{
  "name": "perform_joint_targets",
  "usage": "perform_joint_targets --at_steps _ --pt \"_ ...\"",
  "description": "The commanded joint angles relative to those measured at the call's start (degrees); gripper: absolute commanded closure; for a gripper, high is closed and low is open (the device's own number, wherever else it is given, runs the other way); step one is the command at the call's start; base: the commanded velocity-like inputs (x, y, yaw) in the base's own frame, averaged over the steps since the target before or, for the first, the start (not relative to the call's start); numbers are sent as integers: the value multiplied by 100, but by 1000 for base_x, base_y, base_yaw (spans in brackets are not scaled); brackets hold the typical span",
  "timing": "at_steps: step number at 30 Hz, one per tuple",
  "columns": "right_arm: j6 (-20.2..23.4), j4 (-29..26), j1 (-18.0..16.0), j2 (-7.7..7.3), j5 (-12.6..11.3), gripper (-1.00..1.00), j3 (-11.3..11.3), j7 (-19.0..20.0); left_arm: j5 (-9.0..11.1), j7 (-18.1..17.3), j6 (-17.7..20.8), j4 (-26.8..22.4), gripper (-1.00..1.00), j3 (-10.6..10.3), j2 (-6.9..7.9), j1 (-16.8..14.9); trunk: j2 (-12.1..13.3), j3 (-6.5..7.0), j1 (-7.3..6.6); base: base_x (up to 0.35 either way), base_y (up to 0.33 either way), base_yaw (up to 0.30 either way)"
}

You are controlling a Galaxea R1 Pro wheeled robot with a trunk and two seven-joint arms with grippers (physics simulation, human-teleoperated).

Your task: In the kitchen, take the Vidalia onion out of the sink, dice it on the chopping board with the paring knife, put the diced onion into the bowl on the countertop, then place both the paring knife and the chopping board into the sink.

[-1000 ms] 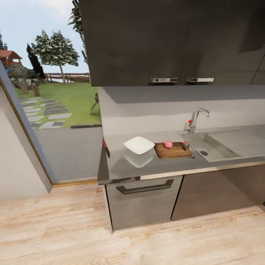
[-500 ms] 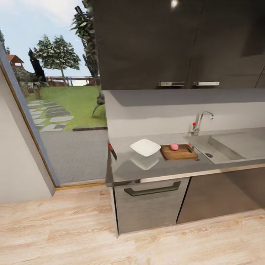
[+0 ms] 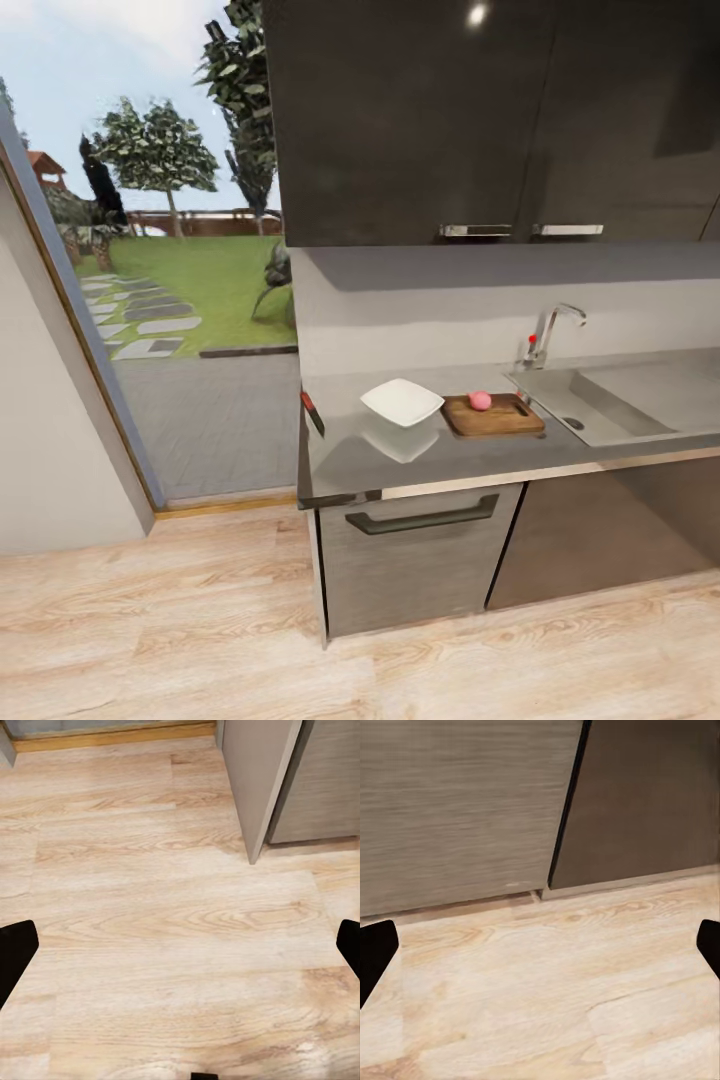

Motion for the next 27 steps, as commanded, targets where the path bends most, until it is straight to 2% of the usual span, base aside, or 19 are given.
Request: perform_joint_targets --at_steps 1,4,6,7,9,11,13,15,17,21,24,25,27 --pt "-30 -231 -1 27 14 -100 -31 -63 50 32 -11 -5 -100 -38 10 0 -6 -6 2 0 0 0" --pt "131 -1187 -4 228 11 -100 42 -522 50 32 -10 -1 -100 -38 10 0 -6 -6 2 0 0 0" --pt "498 -1904 -4 400 10 -100 167 -727 46 32 -11 29 -100 -38 10 0 -6 -6 2 0 0 0" --pt "791 -2303 -2 423 10 -100 232 -770 45 32 -10 65 -100 -38 8 0 -6 -6 2 0 0 0" --pt "1104 -2688 -1 423 6 -100 297 -788 43 32 -10 99 -100 -38 5 0 -6 -6 2 0 0 0" --pt "1634 -3340 -3 423 -2 -100 572 -798 42 32 -11 123 -100 -38 -15 0 -6 -6 2 0 0 0" --pt "1945 -3701 -7 423 -60 -100 798 -804 41 32 -11 131 -100 -38 -34 0 -6 -6 2 0 0 0" --pt "2220 -3975 -23 423 -208 -100 966 -813 41 32 -11 138 -100 -38 -53 0 -6 -6 2 0 0 0" --pt "2639 -4303 -98 423 -533 -100 1083 -816 41 32 -11 142 -100 -38 -66 0 -6 -6 2 0 0 0" --pt "3324 -4630 -422 423 -1023 -100 1146 -810 41 32 -11 145 -100 -38 -73 0 -6 -6 2 0 0 0" --pt "3612 -4697 -774 423 -1149 -100 1162 -812 36 32 -11 158 -100 -38 -75 0 -6 -6 2 0 0 0" --pt "3910 -4712 -980 423 -1181 -100 1205 -810 33 30 -11 190 -100 -38 -77 0 -6 -6 2 0 0 0" --pt "4278 -4725 -1170 423 -1190 -100 1341 -807 29 27 -11 200 -100 -38 -78 0 -6 -6 2 0 0 0"
